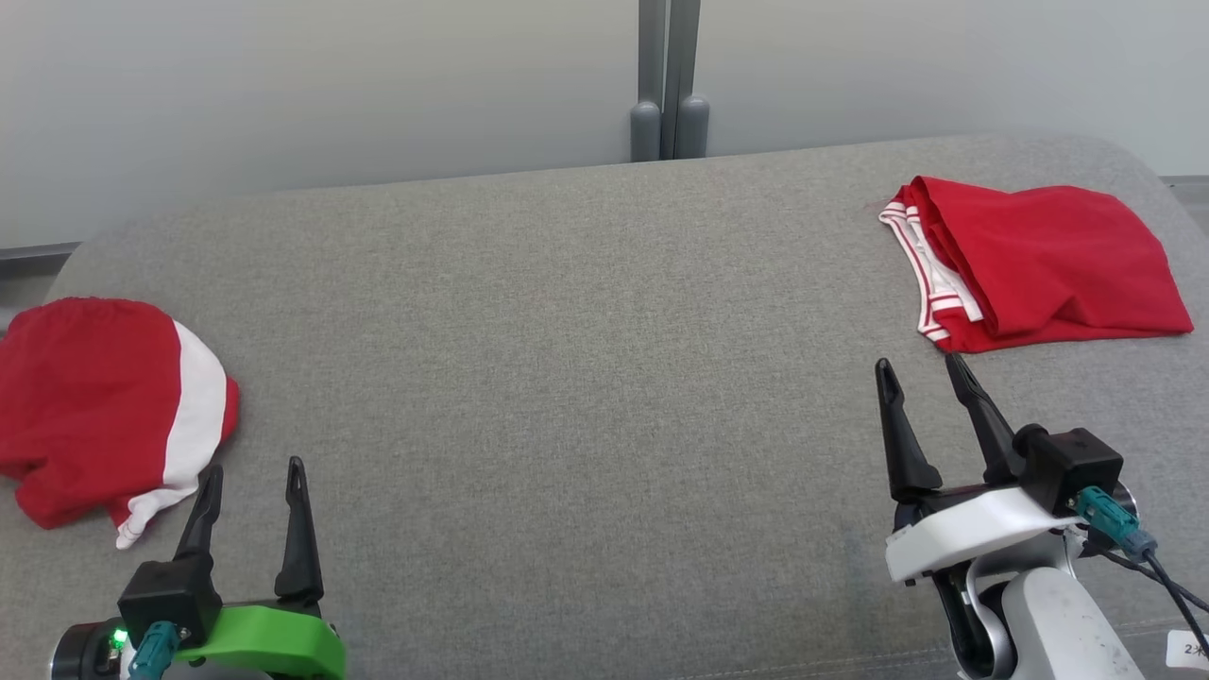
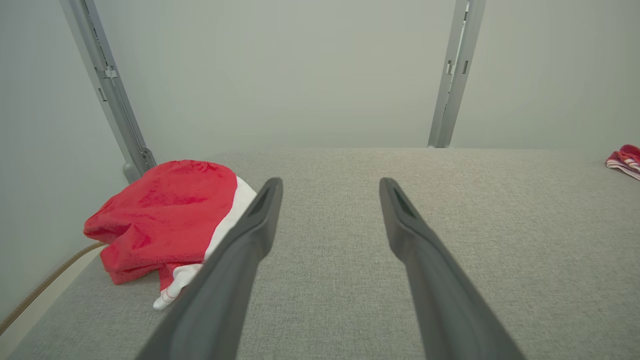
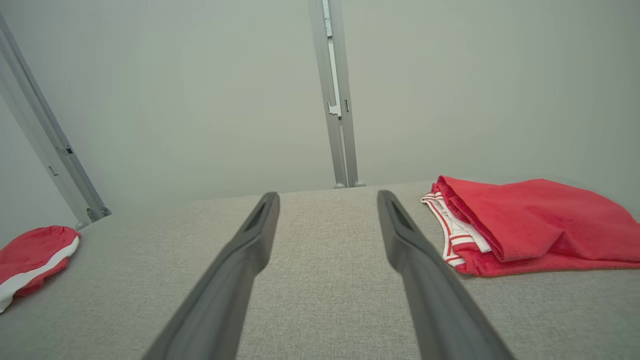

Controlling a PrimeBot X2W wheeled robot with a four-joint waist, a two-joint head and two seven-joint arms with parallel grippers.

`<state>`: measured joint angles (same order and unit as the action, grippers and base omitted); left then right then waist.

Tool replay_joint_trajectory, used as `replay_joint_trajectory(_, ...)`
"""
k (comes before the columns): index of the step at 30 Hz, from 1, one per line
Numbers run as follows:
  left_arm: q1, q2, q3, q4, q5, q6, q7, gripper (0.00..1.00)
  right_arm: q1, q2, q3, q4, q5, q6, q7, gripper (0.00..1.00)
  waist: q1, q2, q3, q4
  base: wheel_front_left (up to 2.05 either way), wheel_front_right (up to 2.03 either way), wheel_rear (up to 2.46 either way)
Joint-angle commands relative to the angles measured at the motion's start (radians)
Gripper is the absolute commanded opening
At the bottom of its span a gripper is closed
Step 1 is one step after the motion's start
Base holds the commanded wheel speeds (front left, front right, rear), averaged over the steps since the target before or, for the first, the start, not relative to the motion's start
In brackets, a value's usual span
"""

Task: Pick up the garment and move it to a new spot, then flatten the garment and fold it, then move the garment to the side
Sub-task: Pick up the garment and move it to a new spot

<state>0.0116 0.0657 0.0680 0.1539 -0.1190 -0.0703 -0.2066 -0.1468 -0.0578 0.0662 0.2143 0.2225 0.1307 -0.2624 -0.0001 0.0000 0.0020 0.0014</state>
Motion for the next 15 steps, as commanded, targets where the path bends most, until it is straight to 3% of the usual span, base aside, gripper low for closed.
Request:
replay_joint_trajectory(1, 0.018, 0.007, -0.002, -0.016, 0.007, 0.004, 0.007, 1.00, 0.004, -0.001, -0.010, 0.006, -0.013, 0.000, 0.005, 1.00, 0.0001, 0.0000, -0.004, -0.001, 0.00, 0.00, 0.00)
replay_joint_trajectory(15, 0.084, 0.010, -0.017, -0.095, -0.005, 0.017, 0.022, 1.00, -0.042, -0.005, -0.030, 0.087, -0.020, 0.000, 0.003, 1.00, 0.0001, 0.0000, -0.023, 0.016, 0.00, 0.00, 0.00)
